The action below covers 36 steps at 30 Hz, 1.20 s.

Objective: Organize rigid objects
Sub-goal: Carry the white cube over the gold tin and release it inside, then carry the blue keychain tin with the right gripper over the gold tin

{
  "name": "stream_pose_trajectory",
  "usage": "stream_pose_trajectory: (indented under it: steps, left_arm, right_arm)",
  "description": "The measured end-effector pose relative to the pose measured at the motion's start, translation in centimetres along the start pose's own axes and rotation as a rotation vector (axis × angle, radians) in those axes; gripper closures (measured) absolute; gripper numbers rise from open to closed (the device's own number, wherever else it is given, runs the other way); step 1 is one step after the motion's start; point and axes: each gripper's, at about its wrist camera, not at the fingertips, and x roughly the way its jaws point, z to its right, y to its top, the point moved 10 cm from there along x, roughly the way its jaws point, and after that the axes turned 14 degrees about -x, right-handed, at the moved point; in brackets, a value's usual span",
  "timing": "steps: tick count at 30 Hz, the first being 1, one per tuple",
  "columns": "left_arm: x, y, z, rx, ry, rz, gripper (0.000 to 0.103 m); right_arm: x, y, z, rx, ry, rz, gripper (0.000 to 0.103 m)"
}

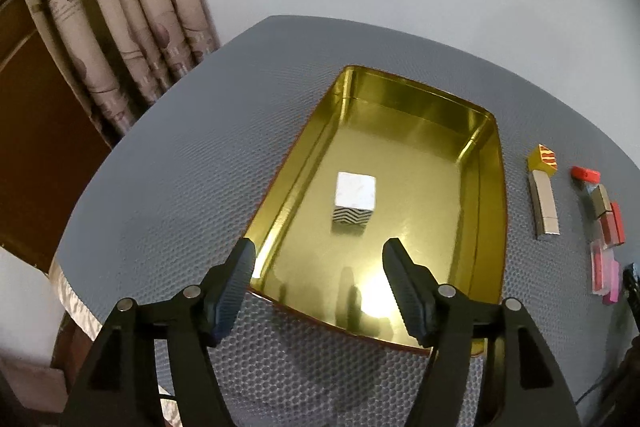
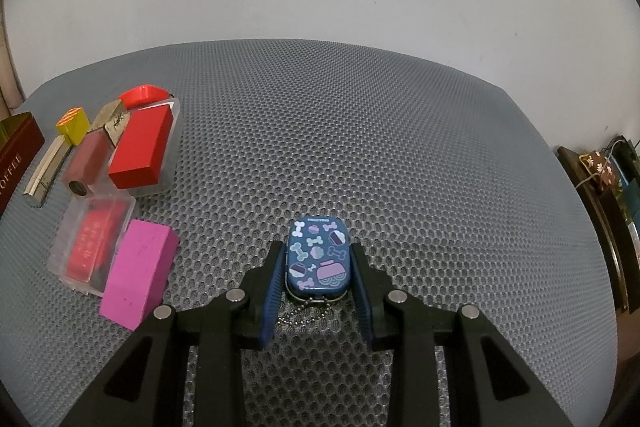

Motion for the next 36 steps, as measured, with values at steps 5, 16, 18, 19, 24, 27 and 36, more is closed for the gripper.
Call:
stream_pose_trajectory:
  steps: [5,16,18,19,24,27,36]
  left_arm:
    - [0.1,0.4,-0.6,-0.011,-0.009,0.009,0.03]
    - [0.0,0.4,-2.6,-0.076,-0.008,-0.019,0.025]
    - [-0.1,0.6,-2.9,-0.083,-0.011,-0.02,0.025]
    - [-0.2,0.6,-3.0,-0.085,-0.012,-0.023,0.024]
    - [-0.4,0.8,-3.8,-0.092,0.0,-0.028,0.024]
    - [-0.4,0.6,-4.5,-0.102,0.001,-0.03,0.024]
    - [-0.6,0.6,-6.8,-0.144,0.035,-0.02,0.022]
  right_arm:
    - [-0.1,-0.1,0.3,0.026,0.004,-0.009,0.072]
    - [-1.1,2.9,-2.7,-0.013,0.014,0.017,0.072]
    - [-1.2,3.7,-3.3,-0.027,0.026,0.026,0.072]
    - [-1.3,4.0,-3.7,-0.031,0.033,0.026,0.072]
    - [-2.7,4.3,-7.7,-0.049,0.06,0.041,0.072]
    - [-3.1,5.3,-9.6,-0.068,0.079,0.054,0.072]
    - [-6.5,6.4,-15.3,-0.137,0.191,0.093,0.072]
